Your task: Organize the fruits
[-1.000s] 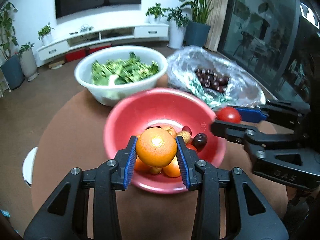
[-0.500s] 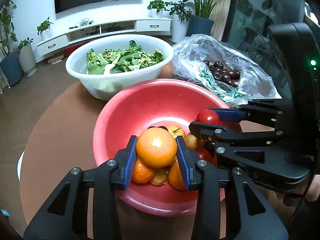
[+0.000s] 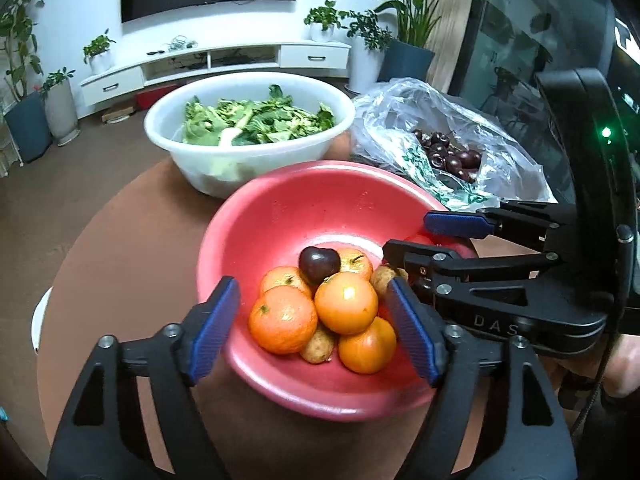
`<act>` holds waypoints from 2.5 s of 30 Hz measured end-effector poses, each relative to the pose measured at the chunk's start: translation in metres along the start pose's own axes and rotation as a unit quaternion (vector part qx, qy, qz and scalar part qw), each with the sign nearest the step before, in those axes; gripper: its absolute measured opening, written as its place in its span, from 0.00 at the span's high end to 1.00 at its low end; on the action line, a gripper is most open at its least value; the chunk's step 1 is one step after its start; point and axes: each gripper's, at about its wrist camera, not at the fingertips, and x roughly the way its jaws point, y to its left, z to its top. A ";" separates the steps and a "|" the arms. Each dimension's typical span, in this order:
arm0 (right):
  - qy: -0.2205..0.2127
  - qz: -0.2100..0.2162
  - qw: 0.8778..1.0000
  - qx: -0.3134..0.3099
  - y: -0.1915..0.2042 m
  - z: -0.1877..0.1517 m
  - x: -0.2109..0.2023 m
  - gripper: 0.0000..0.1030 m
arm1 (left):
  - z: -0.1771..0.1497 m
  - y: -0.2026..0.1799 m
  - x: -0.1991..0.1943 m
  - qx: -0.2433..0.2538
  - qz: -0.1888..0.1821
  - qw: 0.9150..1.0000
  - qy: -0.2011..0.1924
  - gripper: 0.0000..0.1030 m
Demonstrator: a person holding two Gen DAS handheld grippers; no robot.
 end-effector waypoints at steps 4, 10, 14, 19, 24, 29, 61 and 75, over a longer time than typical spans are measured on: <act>-0.014 0.000 1.000 0.008 0.002 -0.003 -0.009 0.40 | -0.003 0.002 -0.021 -0.010 0.014 1.000 -0.024 0.06; -0.056 0.000 0.998 0.023 0.004 -0.012 -0.043 0.29 | -0.016 0.002 -0.079 -0.030 0.038 0.994 -0.098 0.00; -0.110 -0.015 0.993 0.029 0.005 -0.026 -0.085 0.22 | -0.032 -0.008 -0.123 -0.022 0.085 0.985 -0.145 0.00; -0.208 -0.046 0.976 0.041 0.009 -0.047 -0.154 0.03 | -0.057 -0.029 -0.181 -0.038 0.160 0.964 -0.207 0.00; -0.283 -0.072 0.955 0.044 0.018 -0.072 -0.213 0.00 | -0.084 -0.051 -0.227 -0.050 0.218 0.943 -0.244 0.00; -0.270 -0.054 0.960 0.057 0.023 -0.094 -0.242 0.00 | -0.105 -0.069 -0.249 -0.046 0.220 0.950 -0.218 0.00; -0.167 -0.050 0.983 0.066 0.055 -0.193 -0.225 0.00 | -0.183 -0.087 -0.203 -0.095 0.186 0.976 -0.062 0.00; -0.160 -0.049 0.984 0.065 0.055 -0.194 -0.221 0.00 | -0.182 -0.085 -0.199 -0.093 0.185 0.977 -0.057 0.00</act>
